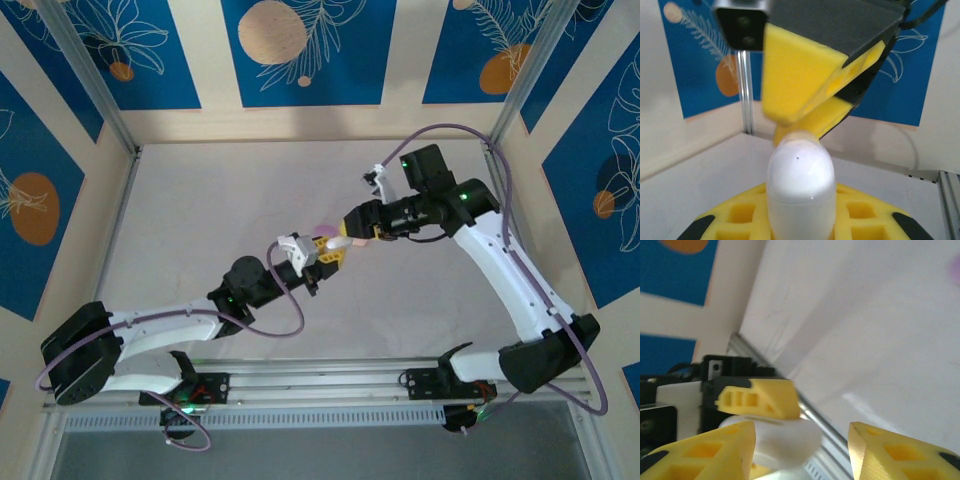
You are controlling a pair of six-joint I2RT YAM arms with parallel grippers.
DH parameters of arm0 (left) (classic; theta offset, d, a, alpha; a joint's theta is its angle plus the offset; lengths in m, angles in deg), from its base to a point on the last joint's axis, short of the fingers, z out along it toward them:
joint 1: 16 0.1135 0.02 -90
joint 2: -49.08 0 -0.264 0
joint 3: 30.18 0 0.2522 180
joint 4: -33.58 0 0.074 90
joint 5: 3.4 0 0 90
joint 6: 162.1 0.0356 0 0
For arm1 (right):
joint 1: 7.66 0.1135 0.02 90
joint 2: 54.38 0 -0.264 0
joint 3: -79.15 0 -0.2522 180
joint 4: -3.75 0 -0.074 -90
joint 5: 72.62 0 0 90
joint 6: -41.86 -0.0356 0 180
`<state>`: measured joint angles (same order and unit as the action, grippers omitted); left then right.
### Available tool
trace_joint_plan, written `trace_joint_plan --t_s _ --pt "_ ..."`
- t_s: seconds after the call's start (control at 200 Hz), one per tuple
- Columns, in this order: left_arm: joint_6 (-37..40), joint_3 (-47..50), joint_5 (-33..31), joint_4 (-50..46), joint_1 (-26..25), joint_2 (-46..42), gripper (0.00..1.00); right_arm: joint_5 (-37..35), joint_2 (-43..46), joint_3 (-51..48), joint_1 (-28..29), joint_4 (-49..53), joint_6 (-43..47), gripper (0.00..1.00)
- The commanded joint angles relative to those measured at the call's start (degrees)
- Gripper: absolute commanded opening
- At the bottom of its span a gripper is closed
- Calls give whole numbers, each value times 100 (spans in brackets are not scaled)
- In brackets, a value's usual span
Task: Insert the wireless bluetooth earbuds into the charging case
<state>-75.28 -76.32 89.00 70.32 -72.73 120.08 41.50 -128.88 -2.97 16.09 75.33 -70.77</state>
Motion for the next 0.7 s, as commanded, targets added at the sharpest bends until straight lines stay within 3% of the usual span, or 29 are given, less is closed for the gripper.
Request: trace_joint_plan --t_s 0.0,0.165,0.355,0.575,0.695 --pt "-666 -160 -266 -824 180 119 12 -820 310 -375 -489 -20 -571 53" --pt "-1732 -207 -239 -1496 501 581 13 -649 422 -1056 -1138 -228 -891 52" --pt "-2600 -880 323 -2922 904 1356 12 -841 441 -1518 -1183 -520 -1090 52" --pt "-3602 -1363 756 -3601 1311 2283 14 -1060 403 -1977 -1190 -894 -1326 52" --pt "-3773 -1864 852 -4251 1402 2726 14 -1211 375 -2186 -1198 -1054 -1429 52"
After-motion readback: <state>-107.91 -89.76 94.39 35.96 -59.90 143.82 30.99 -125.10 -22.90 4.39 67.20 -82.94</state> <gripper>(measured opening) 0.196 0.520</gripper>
